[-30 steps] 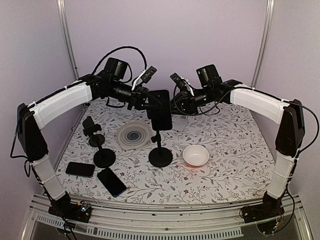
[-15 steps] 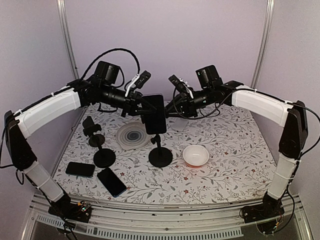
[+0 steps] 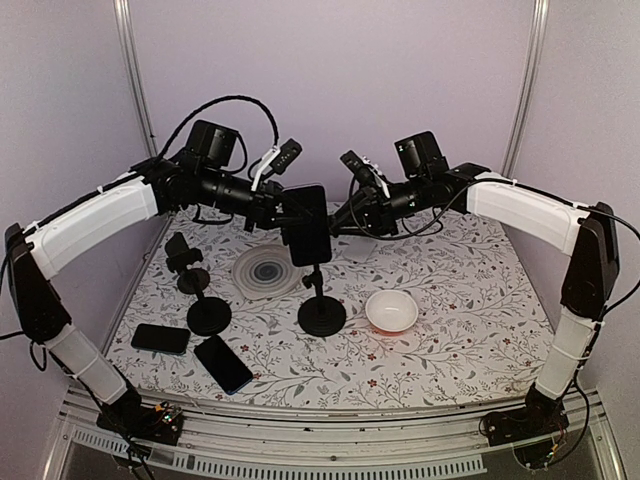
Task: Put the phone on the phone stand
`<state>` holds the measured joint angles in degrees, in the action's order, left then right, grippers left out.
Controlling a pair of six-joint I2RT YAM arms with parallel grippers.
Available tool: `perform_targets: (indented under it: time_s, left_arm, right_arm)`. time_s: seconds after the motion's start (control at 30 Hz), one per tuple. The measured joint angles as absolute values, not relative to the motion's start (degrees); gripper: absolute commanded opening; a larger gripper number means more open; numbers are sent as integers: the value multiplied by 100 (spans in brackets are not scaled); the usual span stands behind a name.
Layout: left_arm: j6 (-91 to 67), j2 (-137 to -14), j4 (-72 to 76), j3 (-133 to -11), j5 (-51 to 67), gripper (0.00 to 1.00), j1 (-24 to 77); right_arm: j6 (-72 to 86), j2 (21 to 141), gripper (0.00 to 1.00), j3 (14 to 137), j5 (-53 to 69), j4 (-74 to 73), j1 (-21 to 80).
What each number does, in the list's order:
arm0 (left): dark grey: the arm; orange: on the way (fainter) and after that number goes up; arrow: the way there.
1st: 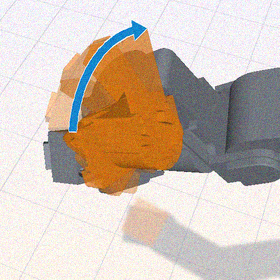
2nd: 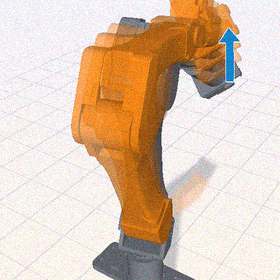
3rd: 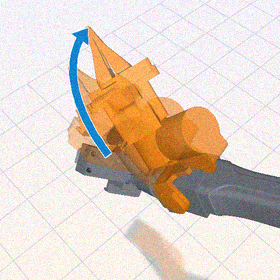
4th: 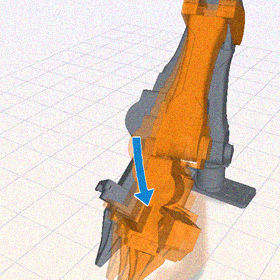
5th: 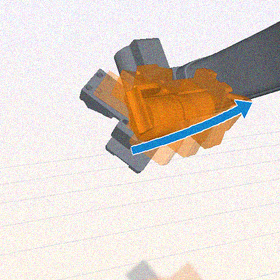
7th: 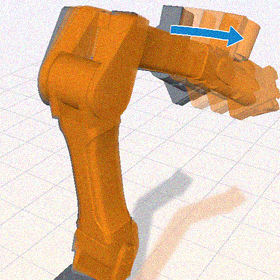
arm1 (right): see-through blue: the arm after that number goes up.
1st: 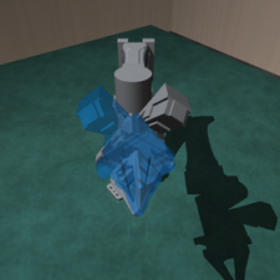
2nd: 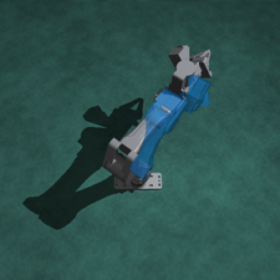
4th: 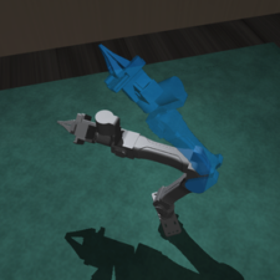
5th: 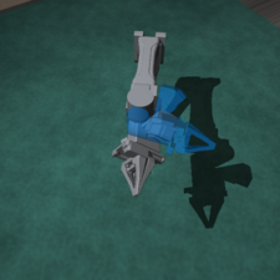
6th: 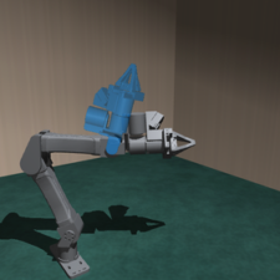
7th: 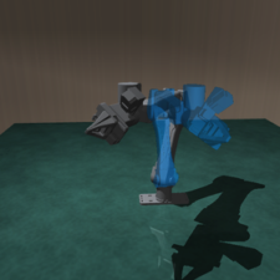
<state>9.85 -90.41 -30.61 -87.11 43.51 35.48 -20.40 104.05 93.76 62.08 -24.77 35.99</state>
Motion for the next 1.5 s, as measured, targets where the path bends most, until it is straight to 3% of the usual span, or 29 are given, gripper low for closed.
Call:
perform_targets:
  time_s: [0.1,0.17,0.33,0.5,0.73,0.97,1.17,1.3,1.47,1.5]
  left_arm:
    - [976,-9179,-3190,-8925,4359,0,3564]
    - [976,-9271,-3277,-9052,4392,0,3568]
    - [996,-9402,-3518,-9258,4499,0,3570]
    - [1011,-9491,-3680,-9393,4598,0,3573]
    - [1085,-9598,-3804,-9546,4615,0,3555]
    - [1092,-9697,-3859,-9677,4604,0,3538]
    - [1098,-9756,-4012,-9819,4563,0,3553]
    - [1061,-9754,-4036,-9852,4416,38,3573]
    - [799,-9579,-3601,-9371,3734,78,3575]
    - [768,-9467,-3555,-9183,3614,94,3575]
  right_arm:
    - [-2038,10405,17,9373,6272,-2486,3597]
    - [-2040,10405,31,9373,6313,-2517,3614]
    - [-2102,10405,56,9378,6639,-2698,3686]
    - [-2158,10412,67,9424,6925,-2928,3701]
    - [-2018,10422,68,9539,6729,-3030,3712]
    - [-1621,10645,57,9839,6479,-3000,3800]
    - [-1380,10715,25,9933,6270,-2987,3795]
    - [-1463,10720,9,9955,6064,-2888,3793]
    - [-1455,10720,0,9983,5946,-2860,3804]
    - [-1457,10720,0,9998,5931,-2871,3793]
